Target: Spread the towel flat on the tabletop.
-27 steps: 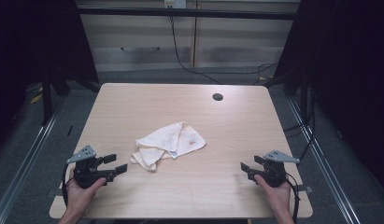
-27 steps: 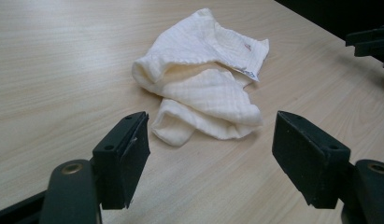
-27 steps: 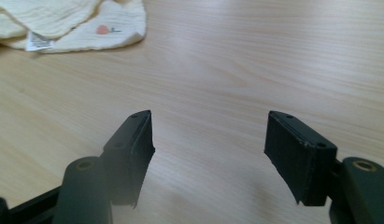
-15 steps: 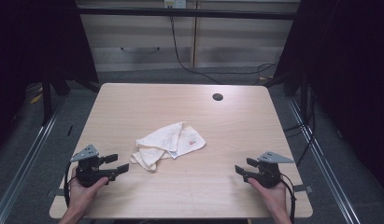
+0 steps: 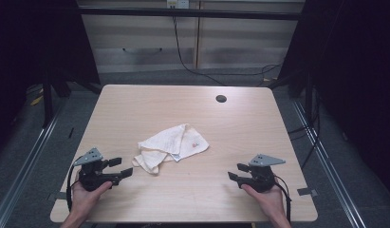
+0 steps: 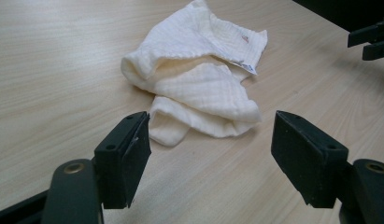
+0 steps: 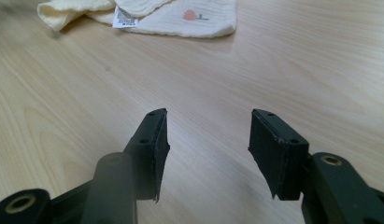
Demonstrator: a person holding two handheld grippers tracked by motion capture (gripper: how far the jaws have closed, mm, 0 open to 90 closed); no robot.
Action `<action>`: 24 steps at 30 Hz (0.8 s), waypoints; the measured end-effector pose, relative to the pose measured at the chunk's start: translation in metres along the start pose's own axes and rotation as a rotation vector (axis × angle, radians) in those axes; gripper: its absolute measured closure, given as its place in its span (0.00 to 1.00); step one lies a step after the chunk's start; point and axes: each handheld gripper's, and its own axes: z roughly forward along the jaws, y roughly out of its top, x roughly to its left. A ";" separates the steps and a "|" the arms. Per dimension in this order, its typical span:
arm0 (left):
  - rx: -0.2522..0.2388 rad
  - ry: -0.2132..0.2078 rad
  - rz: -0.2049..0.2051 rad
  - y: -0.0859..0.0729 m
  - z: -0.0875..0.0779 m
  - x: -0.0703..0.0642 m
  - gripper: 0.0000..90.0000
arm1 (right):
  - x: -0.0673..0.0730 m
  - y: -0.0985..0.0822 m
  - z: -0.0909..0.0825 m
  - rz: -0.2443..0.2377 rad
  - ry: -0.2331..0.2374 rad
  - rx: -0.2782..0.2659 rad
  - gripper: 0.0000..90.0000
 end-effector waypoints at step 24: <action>0.023 0.001 0.004 0.002 0.005 0.002 0.32 | -0.004 0.073 0.092 -0.064 0.069 0.042 0.57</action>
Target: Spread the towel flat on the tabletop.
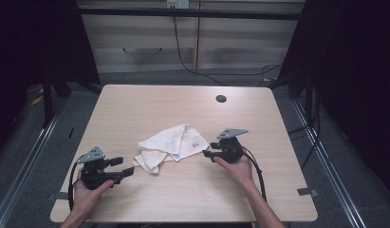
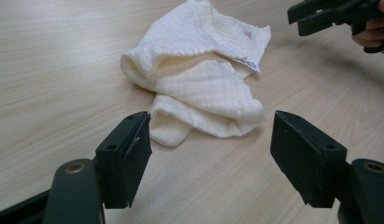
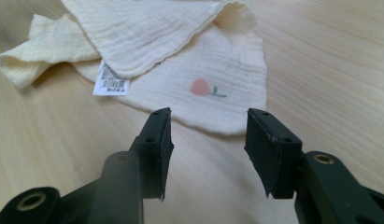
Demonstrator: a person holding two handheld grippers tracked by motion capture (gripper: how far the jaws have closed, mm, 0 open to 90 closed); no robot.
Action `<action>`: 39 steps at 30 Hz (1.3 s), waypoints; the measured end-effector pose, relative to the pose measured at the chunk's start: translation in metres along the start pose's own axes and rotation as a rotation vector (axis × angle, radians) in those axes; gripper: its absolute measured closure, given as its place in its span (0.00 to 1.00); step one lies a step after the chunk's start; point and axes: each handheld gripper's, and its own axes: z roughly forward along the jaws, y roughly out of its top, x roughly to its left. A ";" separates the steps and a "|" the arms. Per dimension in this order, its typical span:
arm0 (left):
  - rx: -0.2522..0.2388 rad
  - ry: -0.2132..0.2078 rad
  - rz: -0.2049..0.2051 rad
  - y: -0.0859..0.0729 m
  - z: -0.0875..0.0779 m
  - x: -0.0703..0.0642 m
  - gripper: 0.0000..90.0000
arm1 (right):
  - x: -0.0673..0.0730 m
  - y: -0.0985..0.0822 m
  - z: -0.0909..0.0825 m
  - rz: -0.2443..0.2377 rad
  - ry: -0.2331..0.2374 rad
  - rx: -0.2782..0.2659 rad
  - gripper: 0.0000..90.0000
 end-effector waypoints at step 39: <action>0.007 -0.017 0.012 -0.001 0.001 -0.002 0.37 | -0.001 -0.020 0.012 -0.010 0.000 0.078 0.95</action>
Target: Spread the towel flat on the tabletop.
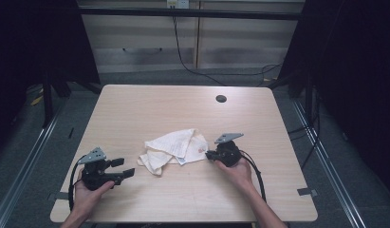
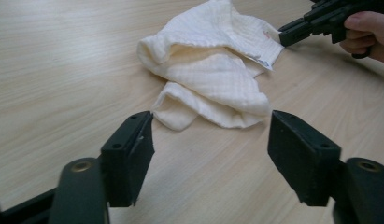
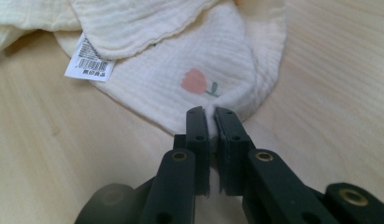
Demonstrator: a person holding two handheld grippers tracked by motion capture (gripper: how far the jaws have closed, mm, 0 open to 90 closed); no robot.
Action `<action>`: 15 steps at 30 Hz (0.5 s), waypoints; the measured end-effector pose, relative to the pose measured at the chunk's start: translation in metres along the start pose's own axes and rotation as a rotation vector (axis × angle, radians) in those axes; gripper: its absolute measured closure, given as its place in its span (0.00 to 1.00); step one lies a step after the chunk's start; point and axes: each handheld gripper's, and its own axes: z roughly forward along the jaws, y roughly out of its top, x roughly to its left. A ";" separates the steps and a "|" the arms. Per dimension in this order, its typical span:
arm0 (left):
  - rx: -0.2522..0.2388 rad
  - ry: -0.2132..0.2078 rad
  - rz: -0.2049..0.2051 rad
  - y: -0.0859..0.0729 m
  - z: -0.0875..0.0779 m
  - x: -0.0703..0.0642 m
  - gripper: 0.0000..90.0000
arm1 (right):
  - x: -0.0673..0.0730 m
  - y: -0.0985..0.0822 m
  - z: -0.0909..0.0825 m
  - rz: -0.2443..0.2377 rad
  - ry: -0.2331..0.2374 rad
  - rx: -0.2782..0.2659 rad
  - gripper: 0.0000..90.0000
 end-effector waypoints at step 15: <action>0.021 -0.032 0.062 0.025 0.017 -0.017 0.40 | 0.009 -0.028 -0.035 -0.014 0.001 0.043 0.94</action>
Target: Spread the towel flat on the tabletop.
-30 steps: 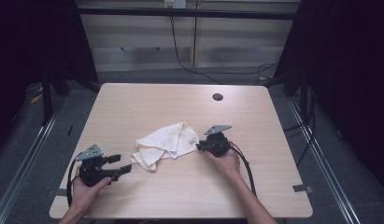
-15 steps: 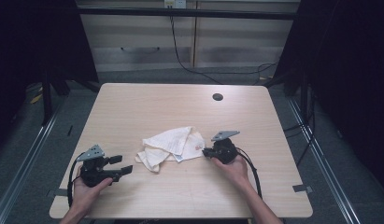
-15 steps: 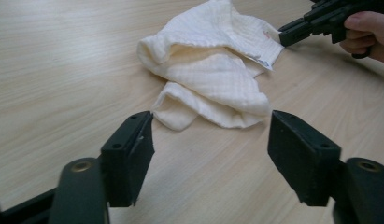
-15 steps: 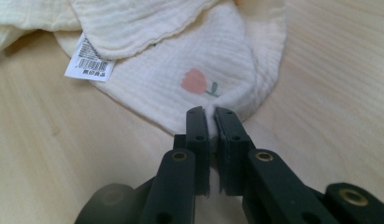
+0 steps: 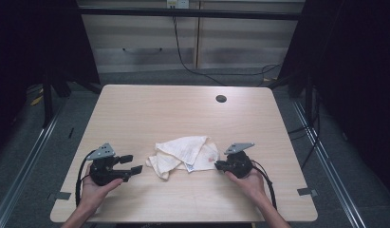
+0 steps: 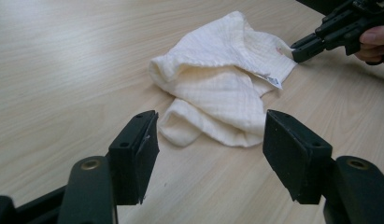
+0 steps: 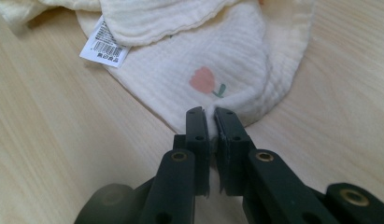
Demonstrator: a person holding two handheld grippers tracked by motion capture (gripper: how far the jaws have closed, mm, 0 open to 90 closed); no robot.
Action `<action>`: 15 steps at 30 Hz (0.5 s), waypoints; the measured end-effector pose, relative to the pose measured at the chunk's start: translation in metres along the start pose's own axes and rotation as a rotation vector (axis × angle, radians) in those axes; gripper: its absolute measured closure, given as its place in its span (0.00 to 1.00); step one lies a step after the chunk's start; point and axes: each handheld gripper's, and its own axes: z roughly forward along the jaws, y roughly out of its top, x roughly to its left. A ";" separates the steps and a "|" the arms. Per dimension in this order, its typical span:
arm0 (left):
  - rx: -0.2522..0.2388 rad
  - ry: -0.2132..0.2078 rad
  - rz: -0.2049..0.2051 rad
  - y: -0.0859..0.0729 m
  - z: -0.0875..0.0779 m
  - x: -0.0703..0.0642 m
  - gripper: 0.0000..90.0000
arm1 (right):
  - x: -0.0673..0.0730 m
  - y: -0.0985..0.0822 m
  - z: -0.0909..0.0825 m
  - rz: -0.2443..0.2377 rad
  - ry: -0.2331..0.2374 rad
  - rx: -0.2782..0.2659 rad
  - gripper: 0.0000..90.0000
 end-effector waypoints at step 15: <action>0.124 -0.032 0.035 0.006 0.072 -0.006 0.60 | -0.006 -0.011 -0.009 0.037 -0.014 -0.042 0.94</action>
